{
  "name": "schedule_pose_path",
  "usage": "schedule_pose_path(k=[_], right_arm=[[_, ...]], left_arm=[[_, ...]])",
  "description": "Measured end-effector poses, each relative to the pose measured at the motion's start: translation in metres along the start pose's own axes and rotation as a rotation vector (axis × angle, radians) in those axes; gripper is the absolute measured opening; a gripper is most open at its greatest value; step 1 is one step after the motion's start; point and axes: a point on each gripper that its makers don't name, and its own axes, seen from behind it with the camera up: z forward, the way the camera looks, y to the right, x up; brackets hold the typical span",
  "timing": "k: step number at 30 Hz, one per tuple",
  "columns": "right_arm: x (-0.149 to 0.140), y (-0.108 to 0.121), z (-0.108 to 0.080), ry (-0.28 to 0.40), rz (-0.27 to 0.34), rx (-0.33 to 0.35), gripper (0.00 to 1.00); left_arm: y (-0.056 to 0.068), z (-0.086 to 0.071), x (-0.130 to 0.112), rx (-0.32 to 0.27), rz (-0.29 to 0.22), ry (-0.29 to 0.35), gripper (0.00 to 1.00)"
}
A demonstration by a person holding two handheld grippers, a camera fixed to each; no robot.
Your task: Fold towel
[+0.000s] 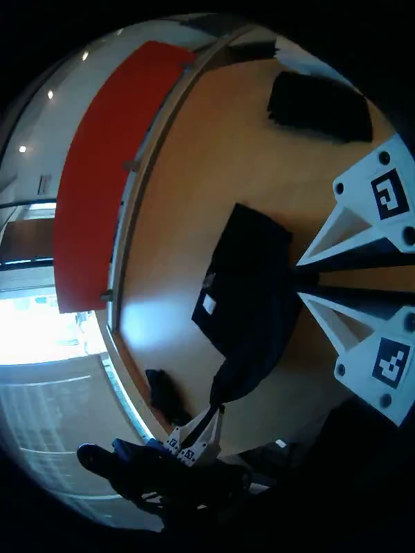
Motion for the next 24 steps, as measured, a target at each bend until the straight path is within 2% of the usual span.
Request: schedule_pose_path(k=[9,15,18,24], right_arm=[[0.017,0.02,0.019,0.015,-0.003,-0.026,0.12],[0.028,0.039,0.039,0.016,-0.003,-0.053,0.12],[0.03,0.048,0.05,0.012,0.002,-0.062,0.12],[0.032,0.064,0.07,0.0,0.025,-0.081,0.12]], left_arm=[[-0.019,0.011,0.019,0.02,0.029,-0.018,0.08],[-0.035,0.026,0.038,0.038,0.038,-0.02,0.08],[-0.044,0.035,0.045,0.044,0.032,-0.028,0.08],[-0.058,0.053,0.054,0.042,-0.015,-0.053,0.08]])
